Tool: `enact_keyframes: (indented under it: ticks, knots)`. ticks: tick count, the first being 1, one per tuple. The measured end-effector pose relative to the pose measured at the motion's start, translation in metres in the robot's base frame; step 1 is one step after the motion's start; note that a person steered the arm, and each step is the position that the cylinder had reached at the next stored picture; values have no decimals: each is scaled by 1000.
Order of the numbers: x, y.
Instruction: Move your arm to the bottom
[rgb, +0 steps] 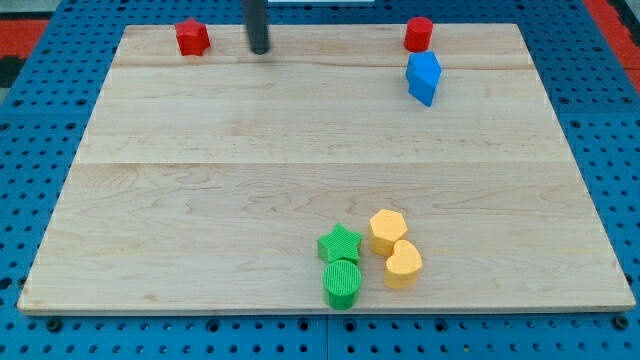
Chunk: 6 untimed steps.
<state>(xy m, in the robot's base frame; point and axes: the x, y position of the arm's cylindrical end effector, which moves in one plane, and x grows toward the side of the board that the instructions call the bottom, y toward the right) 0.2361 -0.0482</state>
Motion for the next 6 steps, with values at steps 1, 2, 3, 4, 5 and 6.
enact_keyframes:
  ticks: [1,2,3,4,5,6]
  knots:
    - [14,60]
    - [71,67]
    - [121,63]
    - [170,27]
    - [240,18]
    - [302,-4]
